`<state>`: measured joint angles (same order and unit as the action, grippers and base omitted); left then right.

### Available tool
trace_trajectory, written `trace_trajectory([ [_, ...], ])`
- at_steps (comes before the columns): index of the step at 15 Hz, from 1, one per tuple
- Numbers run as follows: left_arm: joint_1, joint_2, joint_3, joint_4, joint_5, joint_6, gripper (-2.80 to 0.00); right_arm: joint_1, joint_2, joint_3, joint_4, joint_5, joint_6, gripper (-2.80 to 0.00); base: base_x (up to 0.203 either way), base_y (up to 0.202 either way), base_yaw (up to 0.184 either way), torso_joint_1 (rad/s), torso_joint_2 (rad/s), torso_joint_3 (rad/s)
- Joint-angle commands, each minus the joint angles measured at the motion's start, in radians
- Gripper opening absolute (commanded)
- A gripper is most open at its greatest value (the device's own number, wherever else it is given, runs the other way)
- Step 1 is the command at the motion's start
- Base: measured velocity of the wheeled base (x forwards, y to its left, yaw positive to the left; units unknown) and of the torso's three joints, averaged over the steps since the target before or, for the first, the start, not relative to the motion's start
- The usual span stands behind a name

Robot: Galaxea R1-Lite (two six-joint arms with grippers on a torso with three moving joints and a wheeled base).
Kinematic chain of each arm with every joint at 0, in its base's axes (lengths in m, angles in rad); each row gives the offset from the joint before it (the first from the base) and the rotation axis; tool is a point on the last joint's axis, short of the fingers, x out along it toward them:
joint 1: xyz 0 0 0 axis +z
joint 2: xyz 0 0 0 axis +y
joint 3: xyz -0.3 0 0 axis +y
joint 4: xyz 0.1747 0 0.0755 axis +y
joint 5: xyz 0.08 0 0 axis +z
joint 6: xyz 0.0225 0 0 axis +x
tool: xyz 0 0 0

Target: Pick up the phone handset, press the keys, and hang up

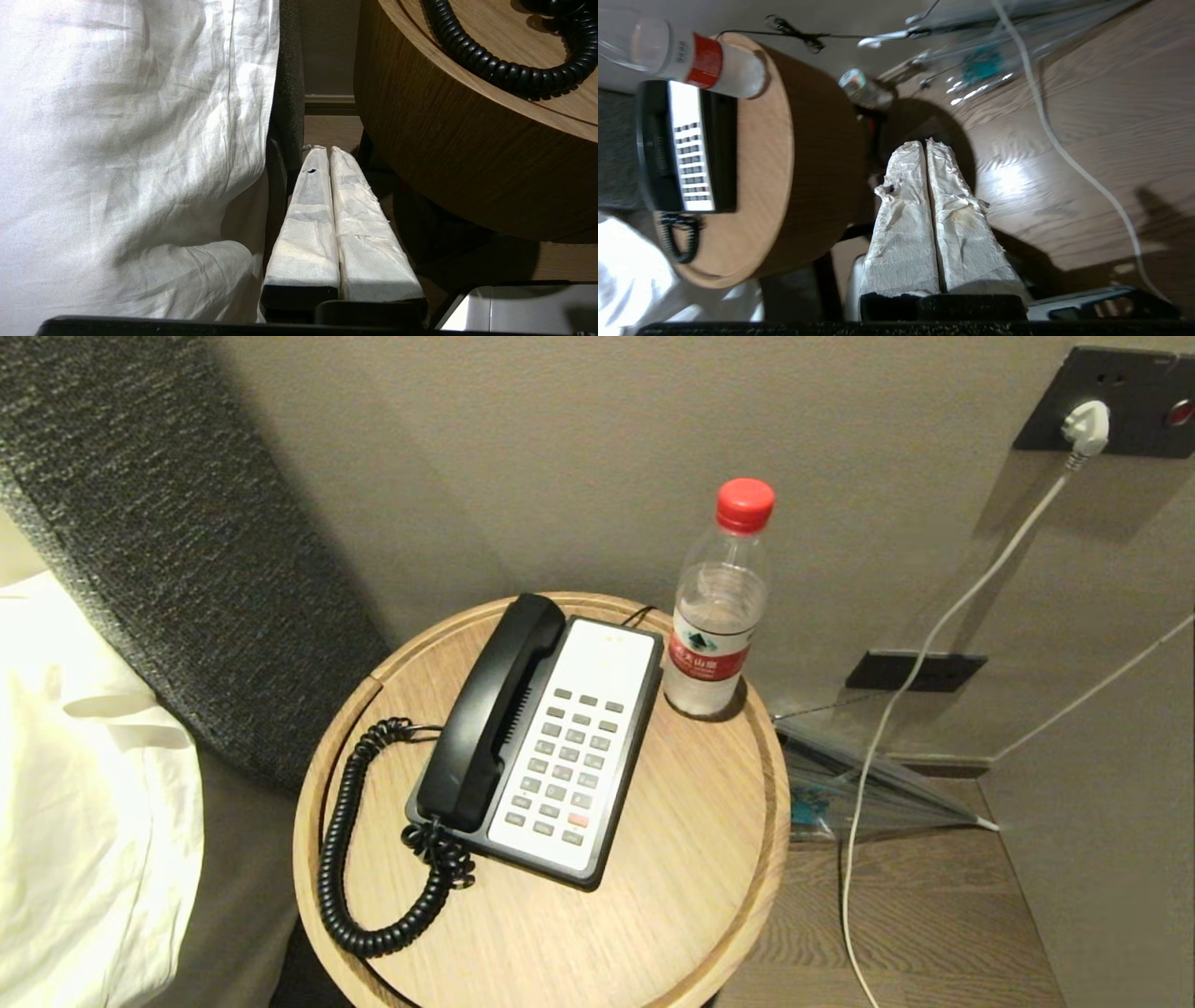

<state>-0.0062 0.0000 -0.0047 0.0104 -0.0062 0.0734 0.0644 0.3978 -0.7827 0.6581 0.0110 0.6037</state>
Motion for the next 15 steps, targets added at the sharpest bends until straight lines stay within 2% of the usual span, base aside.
trace_trajectory([
  [1,0.000,0.000,0.000,0.000,0.000,0.000,-2.80,-0.044,-0.134,0.078,-0.002,0.006,-0.039,-2.80,0.000,0.000,0.000,0.000,0.00,0.000],
  [5,0.000,0.000,0.000,0.000,0.000,0.000,-2.80,-0.075,-0.238,0.211,-0.013,0.042,-0.159,-2.80,0.000,0.000,0.000,0.000,0.00,0.000],
  [8,0.000,0.000,0.000,0.000,0.000,0.000,-2.80,-0.069,-0.316,0.382,-0.046,0.040,-0.304,-2.80,0.000,0.000,0.000,0.000,0.00,0.000],
  [11,0.000,0.000,0.000,0.000,0.000,0.000,-2.80,-0.068,-0.357,0.544,-0.207,-0.049,-0.335,-2.80,0.000,0.000,0.000,0.000,0.00,0.000],
  [13,0.000,0.000,0.000,0.000,0.000,0.000,-2.80,-0.066,-0.381,0.633,-0.363,-0.070,-0.365,-2.80,0.000,0.000,0.000,0.000,0.00,0.000],
  [15,0.000,0.000,0.000,0.000,0.000,-0.001,-2.80,-0.066,-0.400,0.687,-0.474,-0.078,-0.466,-2.80,0.000,0.000,0.000,0.000,0.00,0.000],
])
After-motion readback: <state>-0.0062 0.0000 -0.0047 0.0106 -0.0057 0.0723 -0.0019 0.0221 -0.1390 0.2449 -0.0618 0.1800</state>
